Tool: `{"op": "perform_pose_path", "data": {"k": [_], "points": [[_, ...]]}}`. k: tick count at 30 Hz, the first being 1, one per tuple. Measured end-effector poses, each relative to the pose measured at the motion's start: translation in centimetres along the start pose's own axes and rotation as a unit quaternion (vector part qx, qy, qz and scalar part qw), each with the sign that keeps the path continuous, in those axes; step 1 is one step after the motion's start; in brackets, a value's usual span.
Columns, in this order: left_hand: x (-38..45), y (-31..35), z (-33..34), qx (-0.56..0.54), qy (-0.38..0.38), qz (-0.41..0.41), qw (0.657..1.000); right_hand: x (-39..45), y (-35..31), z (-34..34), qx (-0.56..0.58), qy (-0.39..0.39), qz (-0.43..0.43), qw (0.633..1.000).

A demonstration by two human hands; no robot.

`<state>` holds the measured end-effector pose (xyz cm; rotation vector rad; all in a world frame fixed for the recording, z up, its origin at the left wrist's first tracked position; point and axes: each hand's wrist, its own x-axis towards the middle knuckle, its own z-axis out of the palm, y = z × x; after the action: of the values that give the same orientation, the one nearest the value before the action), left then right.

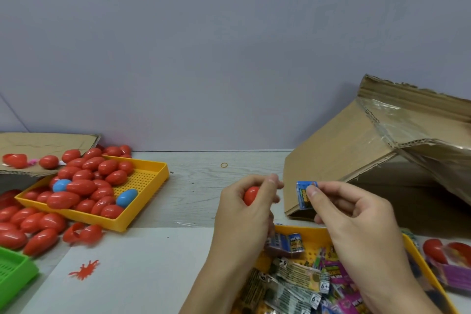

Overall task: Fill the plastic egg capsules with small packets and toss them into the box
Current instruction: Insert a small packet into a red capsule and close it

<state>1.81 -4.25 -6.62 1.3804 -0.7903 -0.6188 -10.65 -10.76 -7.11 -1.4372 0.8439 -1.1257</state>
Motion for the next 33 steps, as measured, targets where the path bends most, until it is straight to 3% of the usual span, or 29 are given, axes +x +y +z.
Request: {"op": "perform_pose_path", "data": {"k": [3,7,12,17,25,29,33], "points": [[0.3,0.0,-0.2,-0.081,0.026,-0.047,0.995,0.0,0.0,0.0,0.005,0.003,0.01,1.0],[0.4,0.2,0.3,-0.289,0.01,-0.082,0.954,0.0,0.1,0.0,0.005,0.003,0.011,1.0],[0.3,-0.2,0.5,-0.112,0.051,0.018,0.992,0.1,0.2,0.0,-0.001,0.0,0.007,1.0],[0.2,0.1,0.1,-0.01,0.102,0.09,0.991,0.1,0.3,0.0,-0.008,-0.006,0.009,1.0],[0.0,0.6,0.2,-0.028,0.101,0.071,0.992,0.2,0.4,0.0,-0.019,-0.002,0.011,1.0],[0.0,0.7,0.3,-0.133,0.054,0.019,0.989,0.2,0.4,0.0,-0.027,-0.001,0.009,1.0],[0.1,1.3,0.1,-0.327,0.026,-0.043,0.944,0.2,0.4,0.0,-0.029,0.003,0.012,1.0]]}}
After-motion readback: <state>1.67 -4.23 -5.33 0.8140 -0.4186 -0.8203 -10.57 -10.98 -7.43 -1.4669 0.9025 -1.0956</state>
